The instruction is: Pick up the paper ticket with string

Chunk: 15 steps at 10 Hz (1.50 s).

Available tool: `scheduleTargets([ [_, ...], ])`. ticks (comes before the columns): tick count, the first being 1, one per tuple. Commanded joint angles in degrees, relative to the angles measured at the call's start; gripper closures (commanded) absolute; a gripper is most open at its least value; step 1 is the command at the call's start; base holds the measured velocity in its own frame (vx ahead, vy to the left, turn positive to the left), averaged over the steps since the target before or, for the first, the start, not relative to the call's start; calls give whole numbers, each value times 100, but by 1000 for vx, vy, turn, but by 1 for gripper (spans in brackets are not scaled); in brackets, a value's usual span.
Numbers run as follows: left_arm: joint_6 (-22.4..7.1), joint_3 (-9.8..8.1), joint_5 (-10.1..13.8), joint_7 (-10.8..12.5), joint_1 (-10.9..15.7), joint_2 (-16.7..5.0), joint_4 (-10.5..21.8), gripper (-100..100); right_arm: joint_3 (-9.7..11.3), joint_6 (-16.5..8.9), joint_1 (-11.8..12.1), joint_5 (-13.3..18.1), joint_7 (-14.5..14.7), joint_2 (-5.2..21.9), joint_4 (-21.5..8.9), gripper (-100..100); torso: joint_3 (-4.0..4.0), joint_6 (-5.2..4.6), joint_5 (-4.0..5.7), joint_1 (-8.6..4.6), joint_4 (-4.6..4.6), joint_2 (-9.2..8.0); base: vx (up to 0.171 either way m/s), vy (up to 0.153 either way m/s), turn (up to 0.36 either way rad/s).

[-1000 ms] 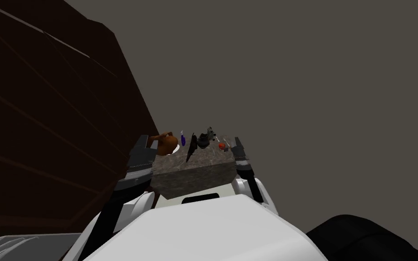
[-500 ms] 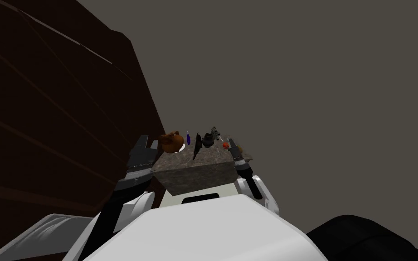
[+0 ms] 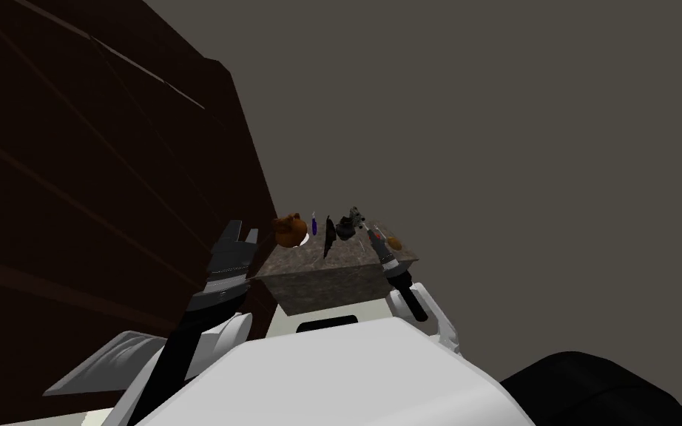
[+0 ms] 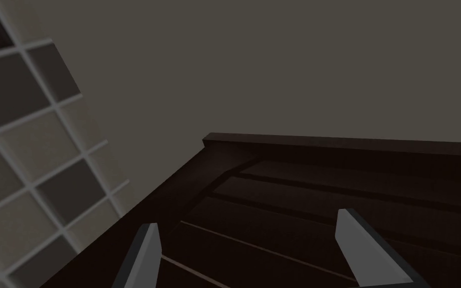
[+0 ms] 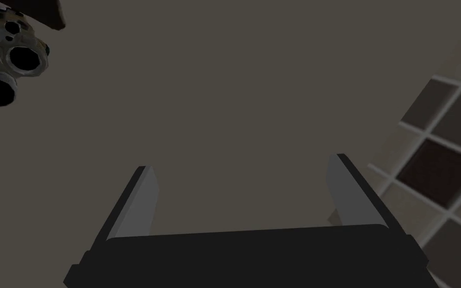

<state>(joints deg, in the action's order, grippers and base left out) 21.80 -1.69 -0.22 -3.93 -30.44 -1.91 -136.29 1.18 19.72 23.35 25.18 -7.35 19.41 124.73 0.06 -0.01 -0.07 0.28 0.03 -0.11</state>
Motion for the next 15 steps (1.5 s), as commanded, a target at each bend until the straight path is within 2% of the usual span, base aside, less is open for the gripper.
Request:
scheduleTargets([
  [1,0,0,0,0,0,0,0,0,13,-24,-59,286,-26,286,-119,-100,0,0,0,0,0,0,-27,108,67],
  [2,0,0,0,0,0,0,0,0,13,-24,-59,365,-26,322,-119,-100,0,2,-1,9,0,0,-20,89,30],
  [3,0,0,0,0,0,0,0,0,36,-52,-122,571,-44,565,-241,-100,0,0,-1,4,0,1,-19,91,72],
  [4,0,0,0,0,0,0,0,0,36,-52,-122,688,-44,600,-241,-100,-1,2,-1,5,-1,2,-21,76,37],
  [5,0,0,0,0,0,0,0,0,62,-83,-185,886,-62,828,-373,-100,-1,0,0,-1,0,1,-22,100,81],
  [6,0,0,0,0,0,0,0,0,62,-83,-185,1024,-62,886,-373,-100,-1,1,-1,6,0,1,-12,88,30],
  [7,0,0,0,0,0,0,0,0,92,-115,-248,1211,-80,1102,-516,-100,-2,0,-1,3,-1,4,-23,95,79],
  [10,0,0,0,0,0,0,0,0,125,-150,-309,1722,-97,1477,-669,-100,0,1,-1,3,0,0,-22,83,58],
  [11,0,0,0,0,0,0,0,0,162,-187,-369,1896,-114,1706,-832,-100,0,-1,0,-1,0,1,-35,82,96],
  [12,0,0,0,0,0,0,0,0,162,-187,-369,2071,-114,1779,-832,-100,2,0,0,-1,1,-4,-17,67,46],
  [13,0,0,0,0,0,0,0,0,203,-225,-427,2242,-130,2010,-1005,-100,0,-1,1,-6,0,0,-7,83,103],
  [15,0,0,0,0,0,0,0,0,203,-225,-427,2465,-130,2082,-1005,-100,-4,-2,1,-7,-1,7,3,46,16],
])
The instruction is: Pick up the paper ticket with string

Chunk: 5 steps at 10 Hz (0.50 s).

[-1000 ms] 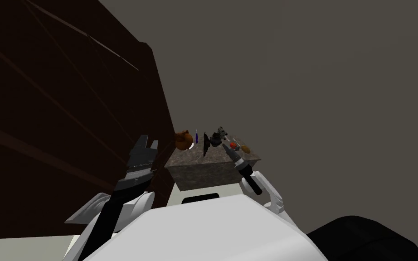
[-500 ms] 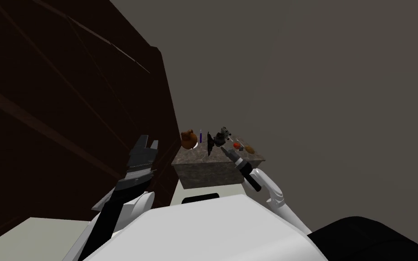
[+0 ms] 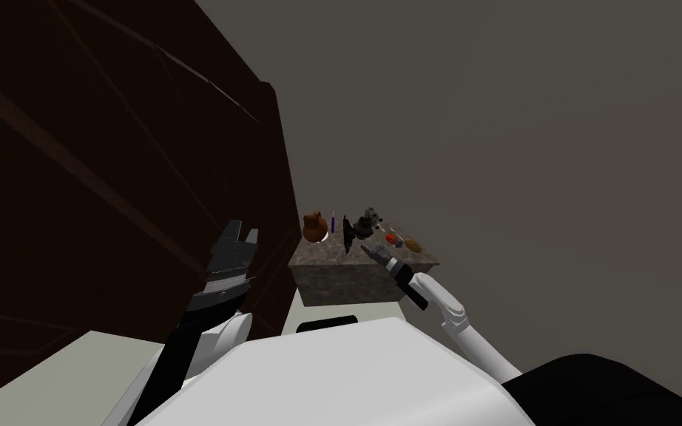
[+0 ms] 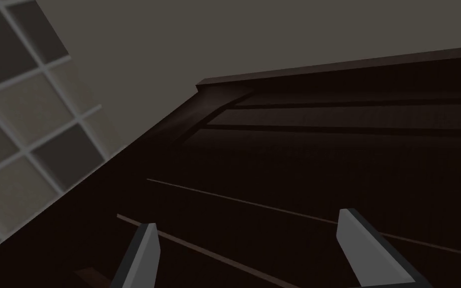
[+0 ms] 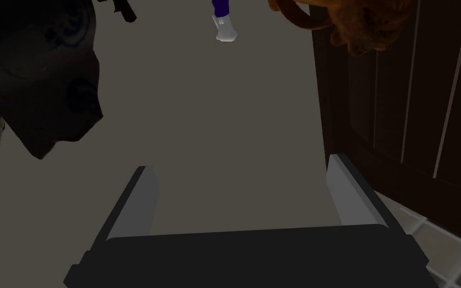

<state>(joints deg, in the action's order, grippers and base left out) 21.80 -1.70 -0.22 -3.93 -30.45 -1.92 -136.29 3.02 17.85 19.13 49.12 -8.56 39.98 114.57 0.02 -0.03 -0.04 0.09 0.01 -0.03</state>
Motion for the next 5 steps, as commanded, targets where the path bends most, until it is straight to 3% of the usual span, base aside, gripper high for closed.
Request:
scheduleTargets([
  [1,0,0,0,0,0,0,0,0,65,-78,-60,286,-25,286,-170,-100,0,0,0,0,0,0,-6,43,102],
  [4,0,1,0,0,1,0,0,0,116,-119,-112,798,-39,630,-359,-100,3,2,-2,11,1,-6,-14,62,70],
  [5,0,0,0,0,0,0,0,0,172,-161,-159,963,-52,805,-557,-100,4,0,-2,10,2,-8,-1,66,90],
])
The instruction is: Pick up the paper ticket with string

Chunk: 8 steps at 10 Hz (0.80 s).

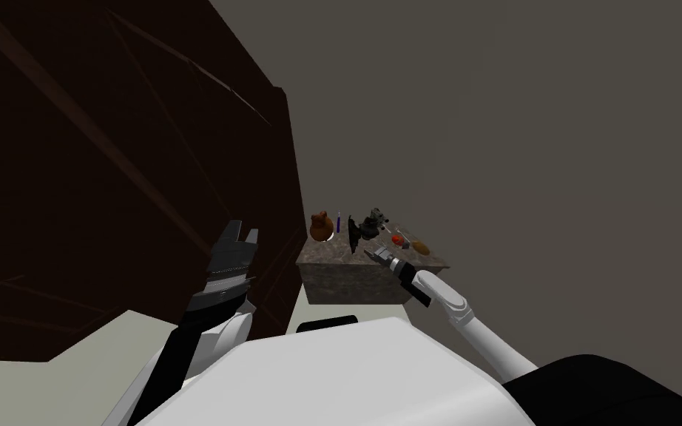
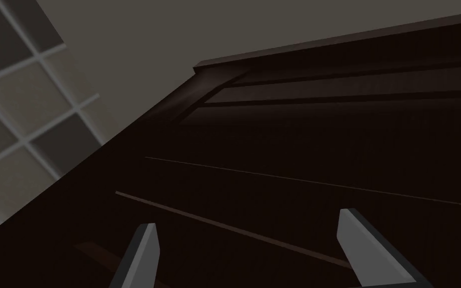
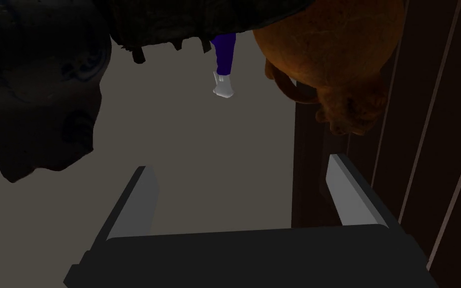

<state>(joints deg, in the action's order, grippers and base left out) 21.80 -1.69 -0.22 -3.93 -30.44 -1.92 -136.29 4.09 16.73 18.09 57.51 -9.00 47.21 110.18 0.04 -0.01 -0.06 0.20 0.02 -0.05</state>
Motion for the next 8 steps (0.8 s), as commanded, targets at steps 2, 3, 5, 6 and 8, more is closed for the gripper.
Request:
scheduleTargets([
  [2,0,0,0,0,0,0,0,0,64,-49,-55,360,-8,206,-118,-100,-1,-1,1,-6,-1,2,-1,31,33],
  [3,0,-1,0,0,0,0,0,0,125,-92,-97,583,-20,479,-323,-100,0,-3,4,-15,0,0,-13,34,101],
  [5,0,-1,0,0,0,0,0,0,191,-135,-134,944,-30,789,-535,-100,1,-2,3,-12,0,-2,-7,40,97],
  [6,0,0,0,0,0,0,0,0,191,-135,-134,1109,-30,789,-535,-100,0,0,2,-9,0,0,0,36,55],
  [8,0,0,0,0,0,0,0,0,262,-179,-166,1469,-39,1072,-753,-100,0,-1,2,-12,0,0,-2,30,80],
])
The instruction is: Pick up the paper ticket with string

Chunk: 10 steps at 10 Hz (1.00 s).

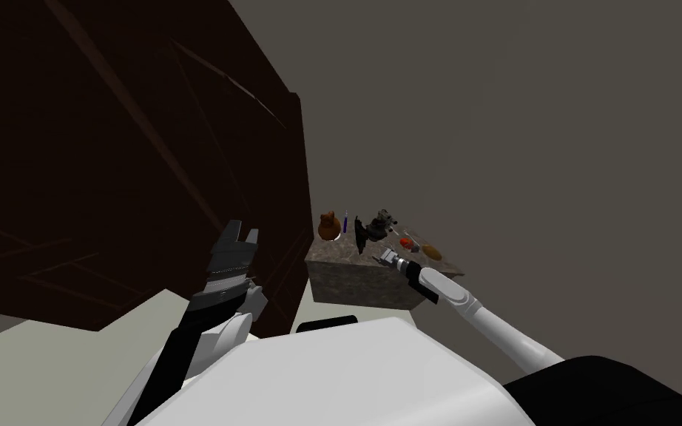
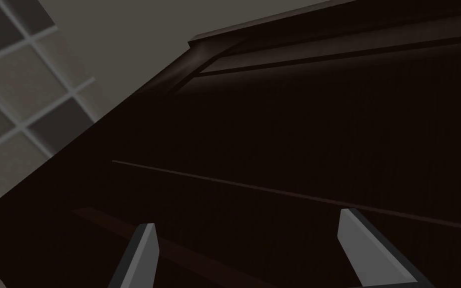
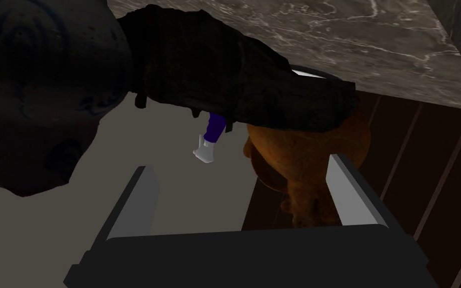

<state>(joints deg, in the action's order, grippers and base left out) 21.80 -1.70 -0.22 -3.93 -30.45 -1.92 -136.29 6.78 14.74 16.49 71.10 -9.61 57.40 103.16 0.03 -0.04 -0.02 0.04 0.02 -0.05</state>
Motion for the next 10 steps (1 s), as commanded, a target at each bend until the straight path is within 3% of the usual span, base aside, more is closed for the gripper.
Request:
scheduleTargets([
  [1,0,0,0,0,0,0,0,0,67,-23,-35,286,15,286,-274,-100,0,0,0,0,0,0,-1,28,132],
  [3,0,0,0,0,0,0,0,0,67,-23,-35,483,15,328,-274,-100,0,-1,0,-2,0,0,1,13,20],
  [4,0,0,0,0,0,0,0,0,143,-68,-58,707,9,589,-500,-100,0,-1,2,-6,0,-1,-1,12,110],
  [5,0,0,0,0,0,0,0,0,143,-68,-58,840,9,596,-500,-100,0,2,1,-6,0,0,-1,7,74],
  [8,0,0,0,0,0,0,0,0,302,-157,-94,1353,0,1072,-959,-100,0,-2,3,-9,0,0,0,5,96],
  [9,0,0,0,0,0,0,0,0,302,-157,-94,1451,0,1100,-959,-100,0,1,3,-11,0,1,0,-4,67],
  [10,0,0,0,0,0,0,0,0,384,-201,-106,1673,-2,1334,-1188,-100,0,-1,2,-11,0,0,1,-7,123],
])
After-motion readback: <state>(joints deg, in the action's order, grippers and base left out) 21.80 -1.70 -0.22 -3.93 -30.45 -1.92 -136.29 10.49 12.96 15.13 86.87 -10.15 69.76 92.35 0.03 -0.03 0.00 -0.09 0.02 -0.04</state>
